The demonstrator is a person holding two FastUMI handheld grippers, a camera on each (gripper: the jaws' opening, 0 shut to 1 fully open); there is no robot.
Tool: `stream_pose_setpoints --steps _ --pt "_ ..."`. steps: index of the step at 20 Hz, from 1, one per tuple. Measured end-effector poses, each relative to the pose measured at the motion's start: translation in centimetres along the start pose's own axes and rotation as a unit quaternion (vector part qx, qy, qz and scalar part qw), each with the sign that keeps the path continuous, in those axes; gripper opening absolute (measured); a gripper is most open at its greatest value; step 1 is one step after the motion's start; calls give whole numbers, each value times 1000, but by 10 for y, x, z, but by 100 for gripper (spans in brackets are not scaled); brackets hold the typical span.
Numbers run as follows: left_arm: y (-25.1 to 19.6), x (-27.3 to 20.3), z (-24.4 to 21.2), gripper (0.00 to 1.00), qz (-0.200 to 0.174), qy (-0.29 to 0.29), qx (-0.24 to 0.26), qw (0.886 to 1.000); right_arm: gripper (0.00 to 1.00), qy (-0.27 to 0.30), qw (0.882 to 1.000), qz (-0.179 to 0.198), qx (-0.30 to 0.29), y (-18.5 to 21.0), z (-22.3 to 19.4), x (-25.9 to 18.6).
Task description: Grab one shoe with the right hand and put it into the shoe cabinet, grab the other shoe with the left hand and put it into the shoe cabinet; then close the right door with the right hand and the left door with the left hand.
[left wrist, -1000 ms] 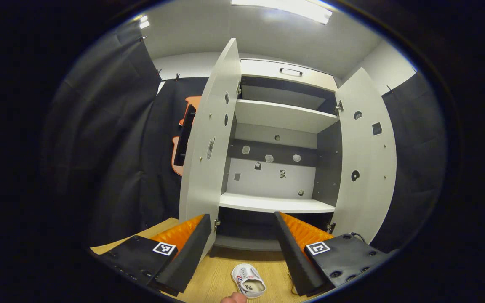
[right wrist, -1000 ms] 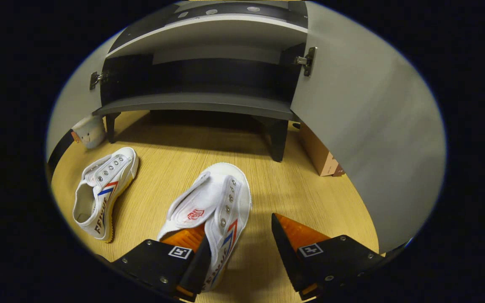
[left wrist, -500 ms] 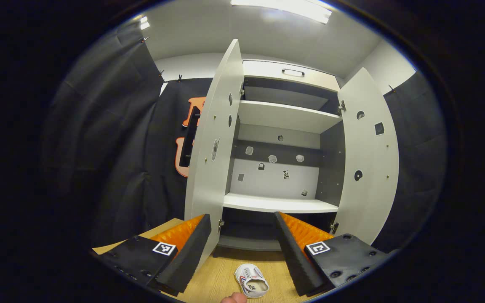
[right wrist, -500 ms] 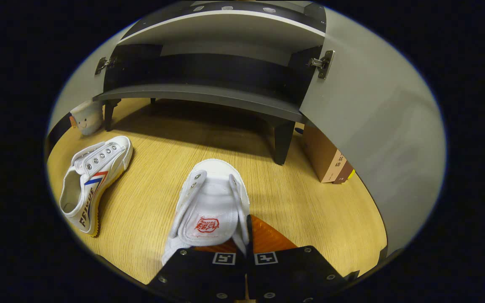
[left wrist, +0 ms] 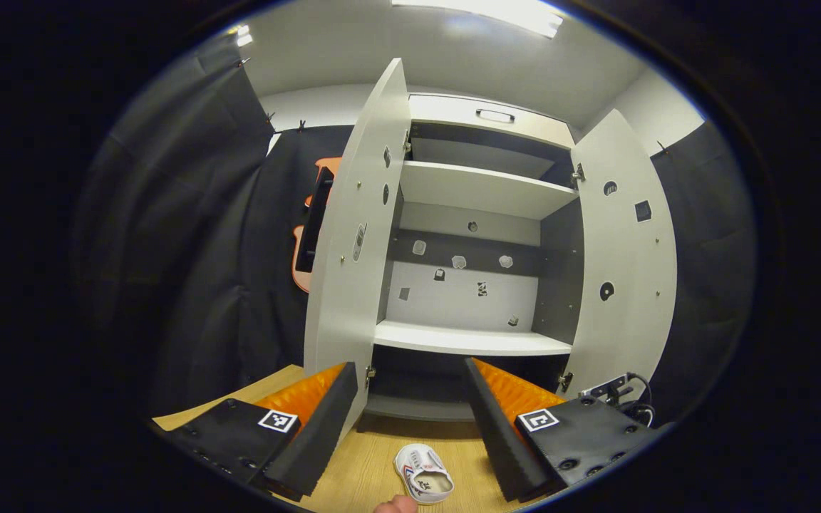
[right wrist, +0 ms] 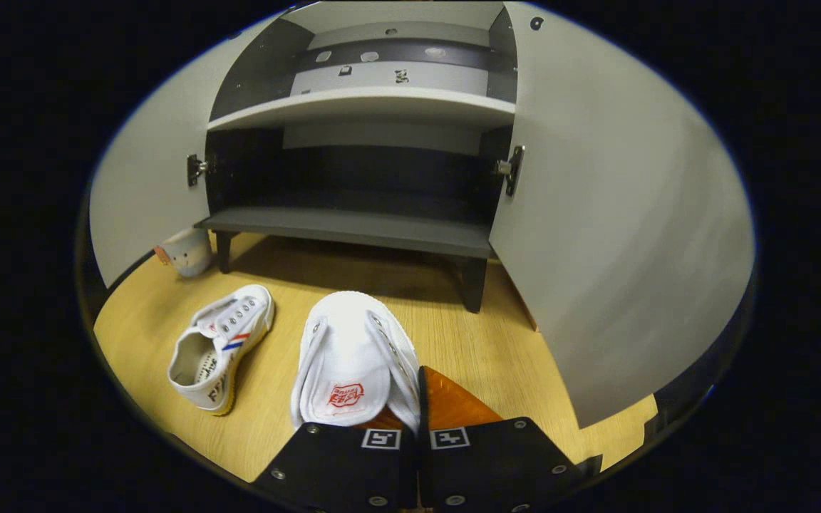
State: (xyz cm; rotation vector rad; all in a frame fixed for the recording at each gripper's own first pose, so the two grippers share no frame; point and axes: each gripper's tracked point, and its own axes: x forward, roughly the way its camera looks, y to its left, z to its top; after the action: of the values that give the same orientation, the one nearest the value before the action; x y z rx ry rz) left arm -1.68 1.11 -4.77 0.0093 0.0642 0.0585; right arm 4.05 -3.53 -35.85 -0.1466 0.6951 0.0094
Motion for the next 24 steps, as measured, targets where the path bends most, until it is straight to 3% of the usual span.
stream_pose_setpoints --steps 8,12,18,24 --pt "-12 6 -6 96 -15 3 3 1000 1 -162 986 21 31 9 159 -85" --pt "-16 6 -9 96 -18 5 0 1000 0 -198 979 19 39 11 248 -96" --pt "-17 3 -9 96 -14 0 -2 1000 0 -213 975 26 63 18 370 -48" --pt "-5 2 -10 96 -4 -1 -6 1000 1 -154 985 -32 70 1 432 60"
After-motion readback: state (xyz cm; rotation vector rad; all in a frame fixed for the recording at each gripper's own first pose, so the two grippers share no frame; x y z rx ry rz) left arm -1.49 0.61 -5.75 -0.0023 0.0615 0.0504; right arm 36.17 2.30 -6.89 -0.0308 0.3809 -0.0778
